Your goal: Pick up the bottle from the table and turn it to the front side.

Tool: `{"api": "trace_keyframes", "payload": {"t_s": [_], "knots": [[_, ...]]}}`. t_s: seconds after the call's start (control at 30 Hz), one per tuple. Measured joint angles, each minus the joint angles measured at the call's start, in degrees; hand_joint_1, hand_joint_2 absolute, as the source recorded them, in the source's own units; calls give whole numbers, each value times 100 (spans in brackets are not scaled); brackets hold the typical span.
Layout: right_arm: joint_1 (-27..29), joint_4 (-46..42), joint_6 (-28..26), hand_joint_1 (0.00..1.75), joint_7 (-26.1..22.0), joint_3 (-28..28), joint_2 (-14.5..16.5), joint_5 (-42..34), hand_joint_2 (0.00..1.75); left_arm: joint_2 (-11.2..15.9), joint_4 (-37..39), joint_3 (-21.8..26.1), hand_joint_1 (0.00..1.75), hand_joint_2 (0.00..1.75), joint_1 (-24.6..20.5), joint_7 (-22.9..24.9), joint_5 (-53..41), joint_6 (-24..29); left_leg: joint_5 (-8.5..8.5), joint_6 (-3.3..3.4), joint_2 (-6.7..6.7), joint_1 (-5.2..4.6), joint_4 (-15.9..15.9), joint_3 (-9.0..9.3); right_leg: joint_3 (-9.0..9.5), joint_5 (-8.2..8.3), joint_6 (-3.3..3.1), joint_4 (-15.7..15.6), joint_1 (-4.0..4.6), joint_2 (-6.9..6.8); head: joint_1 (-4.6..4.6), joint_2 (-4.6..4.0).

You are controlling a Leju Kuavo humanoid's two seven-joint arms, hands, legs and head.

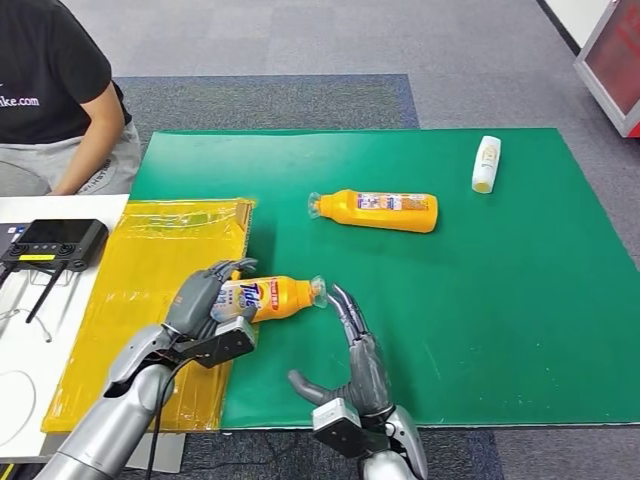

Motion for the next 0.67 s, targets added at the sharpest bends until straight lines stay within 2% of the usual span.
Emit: {"api": "trace_keyframes", "payload": {"t_s": [0.03,0.07,0.2,0.23,0.27,0.5,0.67], "knots": [[-3,10,-4,0,-7,10,0,-11,175,-14,50,-39,158,175,-10,-14,53,-54,0,0,0,0,0,0,0,0,0,0,0,0,-1,0],[-6,21,-10,0,-14,19,0,-23,175,-27,98,-74,139,175,-17,-27,116,-113,0,0,0,0,0,0,0,0,0,0,0,0,0,0],[-24,69,-45,0,-36,56,0,-52,175,-55,273,-194,32,175,-42,-49,245,-271,0,0,0,0,0,0,-1,0,0,0,0,0,-1,0],[-29,80,-55,0,-38,61,0,-55,175,-54,308,-220,14,175,-51,-48,251,-296,0,0,0,0,0,0,-1,0,0,0,0,0,-1,0],[-34,90,-65,0,-39,66,0,-56,175,-51,339,-246,3,175,-60,-38,240,-306,0,0,0,0,0,0,-1,0,0,0,0,0,-1,0],[-37,119,-104,0,-14,86,0,-34,175,-55,390,-320,0,175,-49,84,29,141,0,0,0,0,0,0,0,0,0,0,0,0,0,0],[-14,129,-108,0,3,84,0,-7,175,-75,-15,-274,0,175,147,-430,740,345,-1,1,0,0,0,-1,0,-1,0,0,0,-1,0,0]]}}
